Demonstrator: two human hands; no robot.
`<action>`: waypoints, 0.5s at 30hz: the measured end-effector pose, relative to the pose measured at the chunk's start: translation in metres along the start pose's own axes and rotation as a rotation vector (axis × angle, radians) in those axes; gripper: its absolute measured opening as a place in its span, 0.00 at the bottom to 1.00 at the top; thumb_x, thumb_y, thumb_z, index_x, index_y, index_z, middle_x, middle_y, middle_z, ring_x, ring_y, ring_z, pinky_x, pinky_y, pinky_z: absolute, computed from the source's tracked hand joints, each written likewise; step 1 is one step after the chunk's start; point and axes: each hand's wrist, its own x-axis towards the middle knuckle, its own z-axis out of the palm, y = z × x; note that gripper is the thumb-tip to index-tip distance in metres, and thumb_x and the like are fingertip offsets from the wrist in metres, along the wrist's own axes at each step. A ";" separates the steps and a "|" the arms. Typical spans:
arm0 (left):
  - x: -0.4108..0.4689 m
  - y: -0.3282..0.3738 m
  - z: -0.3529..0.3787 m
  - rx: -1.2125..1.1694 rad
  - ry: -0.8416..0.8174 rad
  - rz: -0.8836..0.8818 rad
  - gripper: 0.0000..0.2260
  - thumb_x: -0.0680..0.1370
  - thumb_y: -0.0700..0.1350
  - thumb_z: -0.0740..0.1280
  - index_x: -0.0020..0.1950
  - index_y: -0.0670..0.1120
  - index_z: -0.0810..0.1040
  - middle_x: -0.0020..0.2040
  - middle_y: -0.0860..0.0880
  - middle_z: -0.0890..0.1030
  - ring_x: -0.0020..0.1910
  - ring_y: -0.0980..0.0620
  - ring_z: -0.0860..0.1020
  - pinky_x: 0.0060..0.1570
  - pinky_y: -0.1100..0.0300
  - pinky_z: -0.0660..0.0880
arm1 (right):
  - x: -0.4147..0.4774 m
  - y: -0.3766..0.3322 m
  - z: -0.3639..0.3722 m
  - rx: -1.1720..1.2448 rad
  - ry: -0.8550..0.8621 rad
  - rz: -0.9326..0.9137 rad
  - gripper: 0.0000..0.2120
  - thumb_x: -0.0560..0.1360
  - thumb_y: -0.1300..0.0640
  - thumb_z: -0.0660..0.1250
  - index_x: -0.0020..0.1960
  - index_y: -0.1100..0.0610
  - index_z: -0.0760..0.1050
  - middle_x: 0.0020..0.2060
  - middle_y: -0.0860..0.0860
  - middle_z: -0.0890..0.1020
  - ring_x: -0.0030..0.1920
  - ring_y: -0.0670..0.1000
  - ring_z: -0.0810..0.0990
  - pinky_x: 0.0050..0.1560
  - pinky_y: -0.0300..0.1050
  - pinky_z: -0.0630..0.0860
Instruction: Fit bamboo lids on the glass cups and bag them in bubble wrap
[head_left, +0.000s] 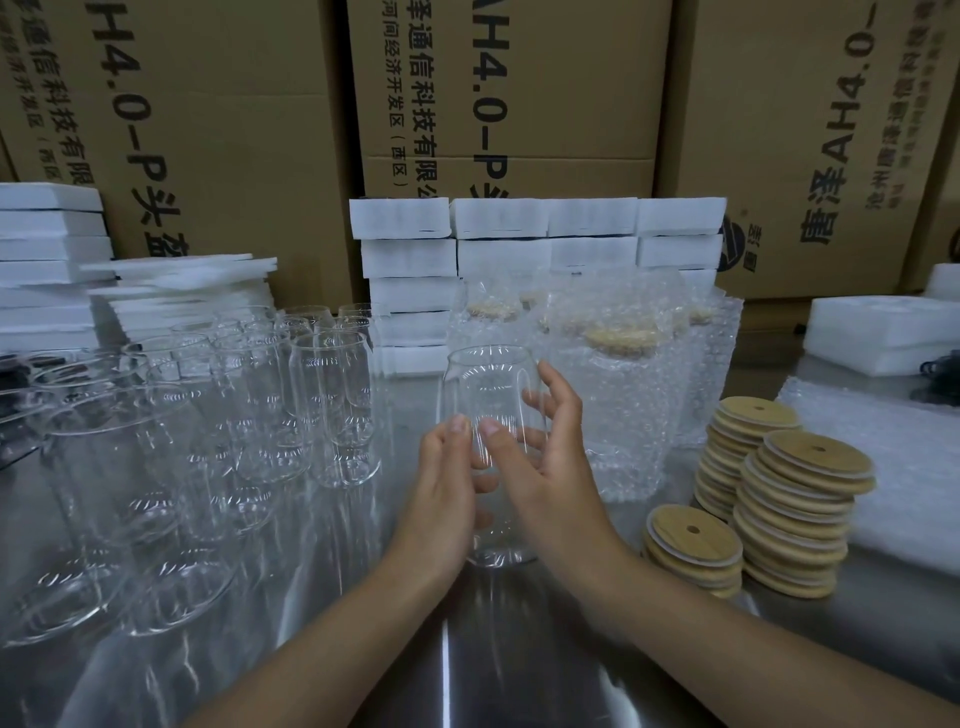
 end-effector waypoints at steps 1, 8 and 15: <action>0.001 0.000 -0.001 -0.013 -0.008 -0.007 0.16 0.81 0.62 0.49 0.58 0.59 0.71 0.57 0.45 0.80 0.52 0.48 0.82 0.50 0.48 0.81 | 0.001 0.001 0.000 0.026 -0.006 0.017 0.28 0.75 0.47 0.67 0.65 0.31 0.52 0.65 0.41 0.65 0.61 0.41 0.72 0.56 0.37 0.73; 0.007 0.005 -0.006 -0.201 -0.056 -0.087 0.23 0.77 0.64 0.52 0.64 0.54 0.74 0.55 0.41 0.83 0.50 0.43 0.84 0.52 0.40 0.80 | 0.008 -0.002 -0.003 0.264 -0.084 0.143 0.30 0.70 0.42 0.69 0.66 0.37 0.57 0.58 0.47 0.73 0.42 0.35 0.82 0.35 0.28 0.75; 0.009 0.003 -0.008 -0.179 -0.122 -0.129 0.27 0.70 0.68 0.51 0.64 0.59 0.72 0.55 0.45 0.83 0.53 0.47 0.83 0.56 0.41 0.77 | 0.006 0.002 -0.001 0.156 -0.023 0.164 0.29 0.73 0.42 0.64 0.69 0.38 0.54 0.59 0.44 0.73 0.43 0.31 0.80 0.34 0.24 0.72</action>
